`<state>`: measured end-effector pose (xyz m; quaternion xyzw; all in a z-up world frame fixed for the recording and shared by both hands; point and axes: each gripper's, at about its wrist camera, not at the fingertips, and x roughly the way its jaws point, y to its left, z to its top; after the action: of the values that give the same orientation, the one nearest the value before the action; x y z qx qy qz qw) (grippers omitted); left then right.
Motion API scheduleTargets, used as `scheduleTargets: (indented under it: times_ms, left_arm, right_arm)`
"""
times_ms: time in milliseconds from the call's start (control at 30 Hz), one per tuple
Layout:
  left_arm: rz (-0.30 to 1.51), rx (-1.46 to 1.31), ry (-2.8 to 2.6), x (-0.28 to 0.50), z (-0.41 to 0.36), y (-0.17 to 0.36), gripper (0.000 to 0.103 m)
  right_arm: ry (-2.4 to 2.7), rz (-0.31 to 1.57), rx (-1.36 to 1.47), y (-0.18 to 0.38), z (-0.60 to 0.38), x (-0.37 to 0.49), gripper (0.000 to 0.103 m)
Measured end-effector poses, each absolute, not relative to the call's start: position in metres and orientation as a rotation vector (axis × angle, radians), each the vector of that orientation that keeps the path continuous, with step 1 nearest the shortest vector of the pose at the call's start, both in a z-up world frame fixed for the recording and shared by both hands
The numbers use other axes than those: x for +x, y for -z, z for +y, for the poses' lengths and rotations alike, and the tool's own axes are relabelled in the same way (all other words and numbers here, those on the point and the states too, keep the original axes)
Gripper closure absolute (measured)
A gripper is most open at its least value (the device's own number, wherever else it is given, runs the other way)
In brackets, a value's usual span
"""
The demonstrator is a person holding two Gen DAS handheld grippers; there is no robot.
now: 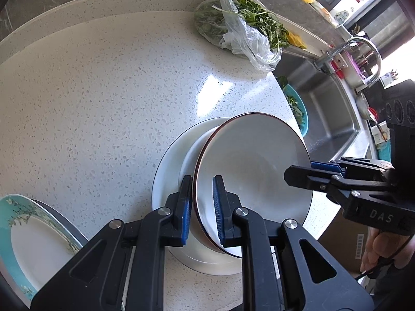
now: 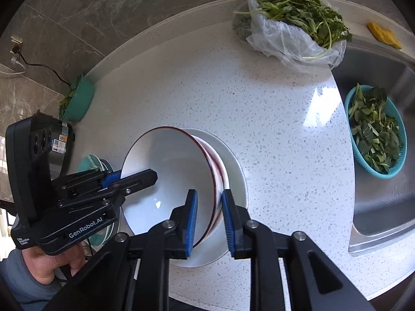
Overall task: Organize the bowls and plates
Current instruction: 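Lower the red floral bowl into the nested white bowls with both tools, then open both tools and pull them back from the bowl stack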
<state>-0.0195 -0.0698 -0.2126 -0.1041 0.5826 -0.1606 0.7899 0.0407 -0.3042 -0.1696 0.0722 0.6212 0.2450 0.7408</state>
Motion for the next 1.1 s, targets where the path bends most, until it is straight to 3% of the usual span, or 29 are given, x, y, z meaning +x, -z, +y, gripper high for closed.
scheduleTargets:
  times_ms: [467, 600, 733, 900, 1000, 1100]
  left_arm:
    - [1.181, -0.227, 0.31, -0.033, -0.069, 0.205, 0.085]
    - [1.164, -0.226, 0.305, -0.037, -0.072, 0.204, 0.073]
    - [1.148, -0.232, 0.325, -0.042, -0.076, 0.201, 0.049]
    - [1.138, -0.165, 0.329, -0.048, -0.083, 0.196, 0.042]
    - [1.119, -0.074, 0.312, -0.049, -0.086, 0.191, 0.024]
    - [1.121, -0.076, 0.343, -0.044, -0.081, 0.189, 0.024]
  right_arm:
    - [-0.552, 1.347, 0.093, 0.172, -0.305, 0.04, 0.093]
    - [-0.572, 1.347, 0.069, 0.173, -0.303, 0.042, 0.093]
    - [-0.589, 1.349, 0.041, 0.174, -0.301, 0.042, 0.093]
    - [-0.597, 1.348, 0.005, 0.175, -0.295, 0.041, 0.093]
    - [-0.595, 1.344, -0.014, 0.176, -0.292, 0.038, 0.092]
    - [-0.58, 1.34, -0.014, 0.175, -0.291, 0.036, 0.092]
